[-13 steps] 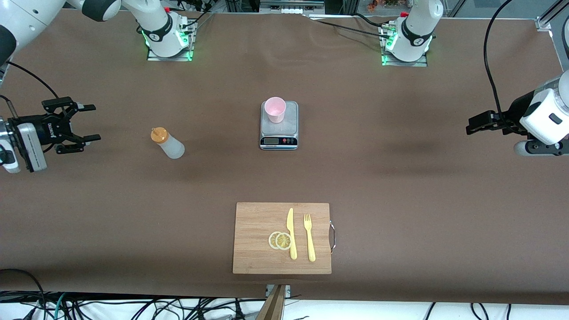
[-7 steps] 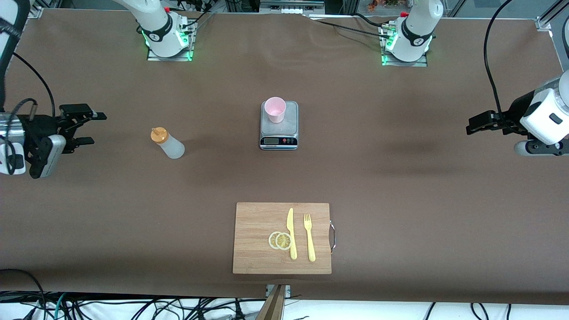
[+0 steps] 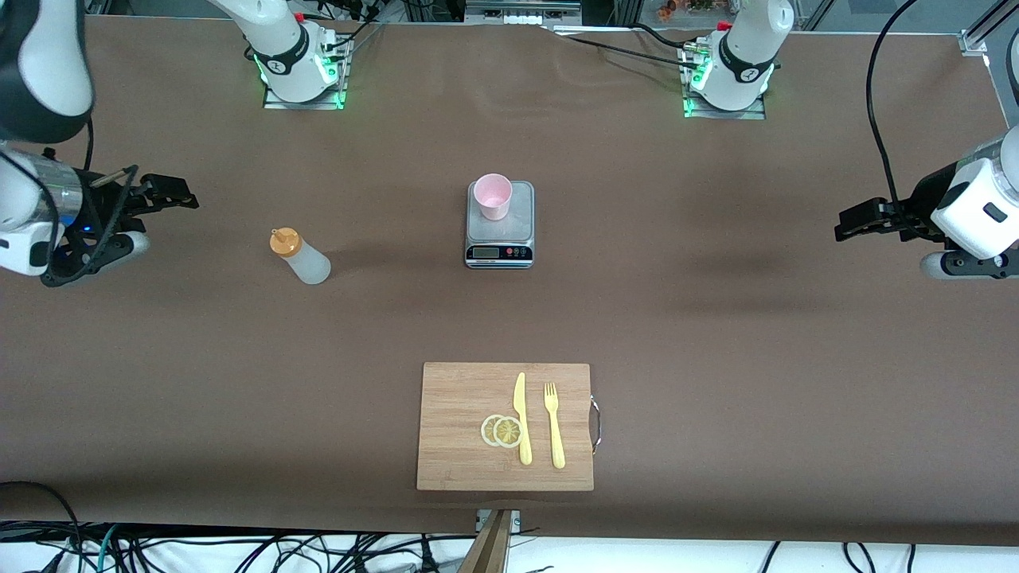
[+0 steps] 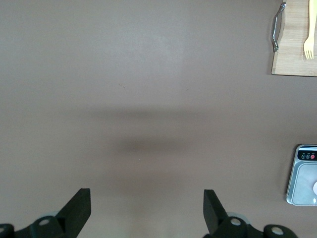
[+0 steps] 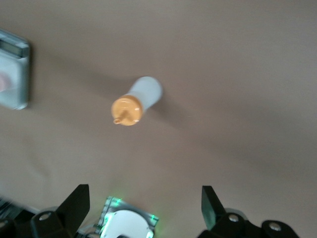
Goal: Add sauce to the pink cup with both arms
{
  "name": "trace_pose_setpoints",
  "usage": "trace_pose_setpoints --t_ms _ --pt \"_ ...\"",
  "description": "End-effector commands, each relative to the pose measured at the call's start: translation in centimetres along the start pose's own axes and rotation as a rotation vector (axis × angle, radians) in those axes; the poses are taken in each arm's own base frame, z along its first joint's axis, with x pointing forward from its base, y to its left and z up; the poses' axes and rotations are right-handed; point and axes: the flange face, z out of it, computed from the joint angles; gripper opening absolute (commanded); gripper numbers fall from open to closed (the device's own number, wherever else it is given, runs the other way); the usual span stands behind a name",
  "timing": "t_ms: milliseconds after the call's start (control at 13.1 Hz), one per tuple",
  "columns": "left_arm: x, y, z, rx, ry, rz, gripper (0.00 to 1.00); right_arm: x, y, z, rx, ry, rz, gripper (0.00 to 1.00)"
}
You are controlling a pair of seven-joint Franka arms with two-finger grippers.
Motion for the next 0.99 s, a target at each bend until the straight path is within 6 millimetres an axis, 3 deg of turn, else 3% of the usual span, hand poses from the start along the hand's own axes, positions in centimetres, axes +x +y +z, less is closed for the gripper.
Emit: trace_pose_setpoints --t_ms 0,76,153,229,382,535,917 --pt "0.1 0.0 -0.4 0.016 -0.004 -0.002 1.00 -3.2 -1.1 1.4 -0.075 0.078 0.086 1.00" --pt "0.1 -0.1 -0.5 0.016 -0.002 -0.003 1.00 -3.0 -1.0 1.3 -0.087 0.127 0.099 1.00" --pt "0.2 -0.1 -0.4 0.016 -0.002 -0.004 1.00 -3.1 0.5 2.1 -0.080 0.159 0.167 1.00" --pt "0.2 -0.1 -0.3 0.016 -0.005 -0.005 1.00 -2.5 -1.3 2.3 -0.080 0.170 0.186 1.00" --pt "0.2 0.0 -0.3 0.016 -0.005 -0.004 1.00 -3.7 -1.3 1.1 -0.064 0.171 0.307 1.00" --pt "0.1 0.1 -0.4 0.015 -0.004 -0.002 1.00 -4.6 -1.7 0.6 -0.058 0.146 0.307 1.00" --pt "0.0 0.4 -0.3 0.018 -0.013 0.002 1.00 -5.0 -2.2 -4.2 -0.052 0.256 0.310 1.00"
